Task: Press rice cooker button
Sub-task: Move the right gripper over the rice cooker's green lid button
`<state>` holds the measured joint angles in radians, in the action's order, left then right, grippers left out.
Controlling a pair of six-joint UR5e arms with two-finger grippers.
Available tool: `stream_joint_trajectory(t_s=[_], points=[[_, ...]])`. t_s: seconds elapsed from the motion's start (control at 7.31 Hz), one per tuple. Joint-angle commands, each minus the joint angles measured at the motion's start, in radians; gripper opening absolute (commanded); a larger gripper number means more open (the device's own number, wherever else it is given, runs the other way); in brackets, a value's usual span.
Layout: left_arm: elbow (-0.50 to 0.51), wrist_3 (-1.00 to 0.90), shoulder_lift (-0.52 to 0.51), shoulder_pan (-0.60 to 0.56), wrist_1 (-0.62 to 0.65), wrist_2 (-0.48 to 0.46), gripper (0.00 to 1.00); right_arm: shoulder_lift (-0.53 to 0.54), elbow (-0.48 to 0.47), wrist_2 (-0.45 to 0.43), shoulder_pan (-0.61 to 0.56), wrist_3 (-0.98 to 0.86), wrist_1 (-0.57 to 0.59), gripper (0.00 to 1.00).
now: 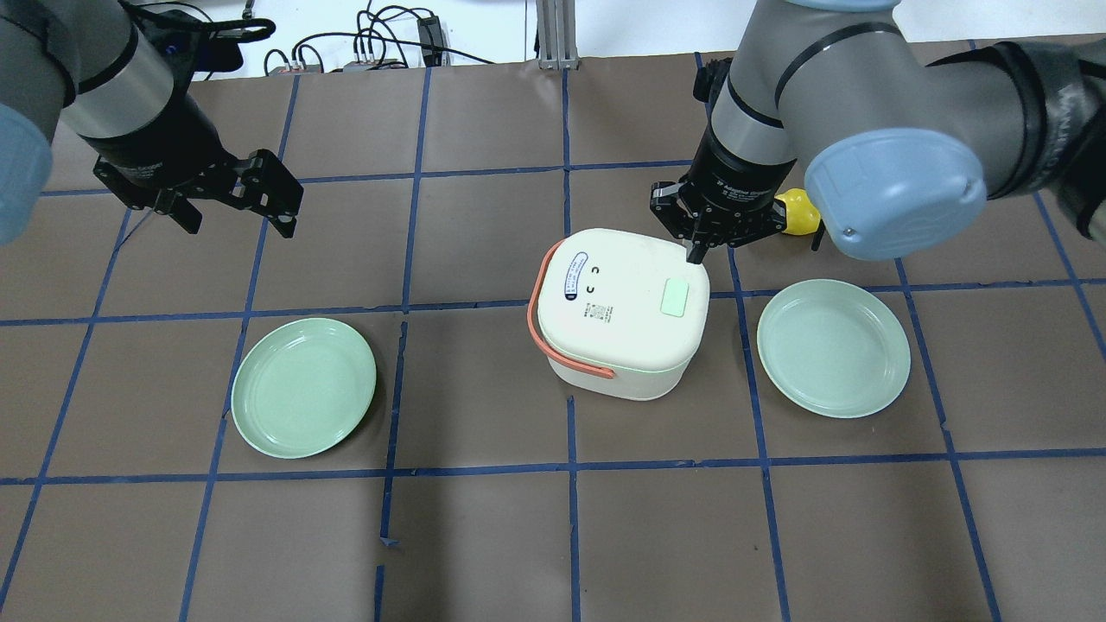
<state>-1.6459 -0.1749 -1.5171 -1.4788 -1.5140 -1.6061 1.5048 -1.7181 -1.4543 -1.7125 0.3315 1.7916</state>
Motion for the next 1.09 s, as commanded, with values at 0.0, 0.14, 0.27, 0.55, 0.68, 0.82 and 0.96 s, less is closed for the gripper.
stream_joint_trajectory(t_s=[0.0, 0.14, 0.27, 0.55, 0.68, 0.82, 0.96], points=[[0.000, 0.000, 0.000, 0.000, 0.000, 0.000, 1.00, 0.002, -0.027, 0.002, -0.003, 0.040, 0.023, 0.05], [0.000, 0.000, 0.000, 0.000, 0.000, 0.000, 1.00, -0.002, -0.029, 0.002, -0.006, 0.076, 0.023, 0.05], [0.000, 0.000, 0.000, 0.000, 0.000, 0.000, 1.00, -0.005, -0.035, 0.002, -0.013, 0.102, 0.023, 0.05], [0.000, 0.000, 0.002, 0.000, 0.000, 0.000, 1.00, -0.003, -0.060, 0.000, -0.041, 0.141, 0.023, 0.05], [0.000, 0.000, 0.000, 0.000, 0.000, 0.000, 1.00, -0.002, -0.064, 0.000, -0.042, 0.147, 0.025, 0.05], [0.000, 0.000, 0.000, 0.000, 0.000, 0.000, 1.00, -0.005, -0.066, -0.001, -0.042, 0.146, 0.023, 0.05], [0.000, 0.000, 0.000, 0.000, 0.000, 0.000, 1.00, -0.006, -0.063, -0.001, -0.042, 0.147, 0.031, 0.06]])
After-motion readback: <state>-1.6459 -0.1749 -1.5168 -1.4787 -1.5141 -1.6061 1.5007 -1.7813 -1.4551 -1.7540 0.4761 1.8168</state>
